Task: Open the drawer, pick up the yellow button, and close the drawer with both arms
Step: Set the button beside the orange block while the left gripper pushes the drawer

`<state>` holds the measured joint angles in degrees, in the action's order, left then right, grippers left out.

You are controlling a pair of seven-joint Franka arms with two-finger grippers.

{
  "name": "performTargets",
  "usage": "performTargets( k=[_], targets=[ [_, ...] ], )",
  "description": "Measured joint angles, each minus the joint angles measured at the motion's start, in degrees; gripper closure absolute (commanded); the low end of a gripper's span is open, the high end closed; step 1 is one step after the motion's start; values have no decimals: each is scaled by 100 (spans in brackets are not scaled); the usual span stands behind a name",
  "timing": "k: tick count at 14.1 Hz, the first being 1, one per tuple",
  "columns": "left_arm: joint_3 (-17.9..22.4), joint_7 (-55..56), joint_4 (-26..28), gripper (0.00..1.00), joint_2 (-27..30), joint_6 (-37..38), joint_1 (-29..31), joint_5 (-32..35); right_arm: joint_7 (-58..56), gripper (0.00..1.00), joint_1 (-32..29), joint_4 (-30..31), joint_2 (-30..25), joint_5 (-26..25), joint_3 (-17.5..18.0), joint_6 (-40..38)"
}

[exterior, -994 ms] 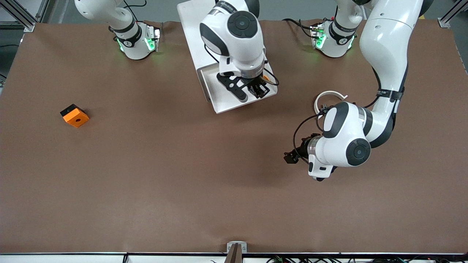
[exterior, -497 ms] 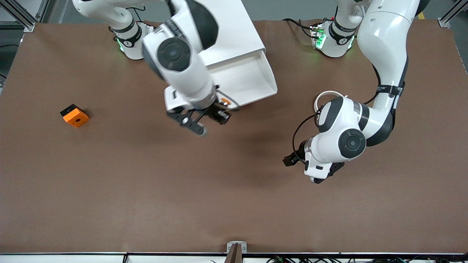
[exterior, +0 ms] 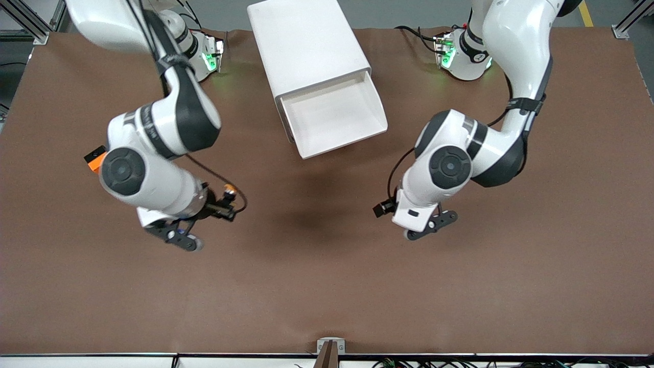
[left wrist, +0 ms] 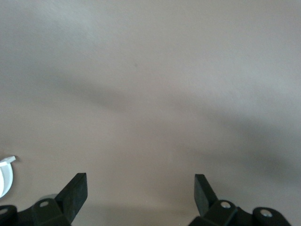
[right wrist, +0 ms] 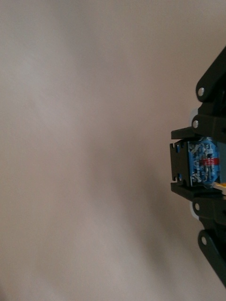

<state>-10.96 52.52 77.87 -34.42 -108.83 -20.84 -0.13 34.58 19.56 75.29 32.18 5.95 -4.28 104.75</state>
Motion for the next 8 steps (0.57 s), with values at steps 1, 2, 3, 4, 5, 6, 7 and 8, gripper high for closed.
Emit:
performTargets(
  k=[1,2,3,4,5,6,7,8],
  targets=[
    [-1,0,0,0,5,0,-49,2,-354,100,-171,206,8,-134,-2,248],
    [-3,0,0,0,13,0,-94,3,-658,100,-331,429,13,-216,-6,541],
    [-4,0,0,0,20,0,-149,3,-972,100,-507,682,18,-263,-8,901],
    [-10,0,0,0,30,0,-215,3,-1352,100,-705,983,24,-273,-10,1339],
    [-22,0,0,0,45,0,-297,3,-1733,100,-915,1304,34,-274,-13,1797],
    [-52,1,0,0,64,0,-368,3,-2076,100,-1128,1611,47,-274,-13,2212],
    [-102,9,1,0,80,1,-421,3,-2362,100,-1331,1849,61,-275,-14,2487],
    [-153,13,9,0,95,4,-462,3,-2611,100,-1522,1994,74,-275,-14,2611]
  ],
)
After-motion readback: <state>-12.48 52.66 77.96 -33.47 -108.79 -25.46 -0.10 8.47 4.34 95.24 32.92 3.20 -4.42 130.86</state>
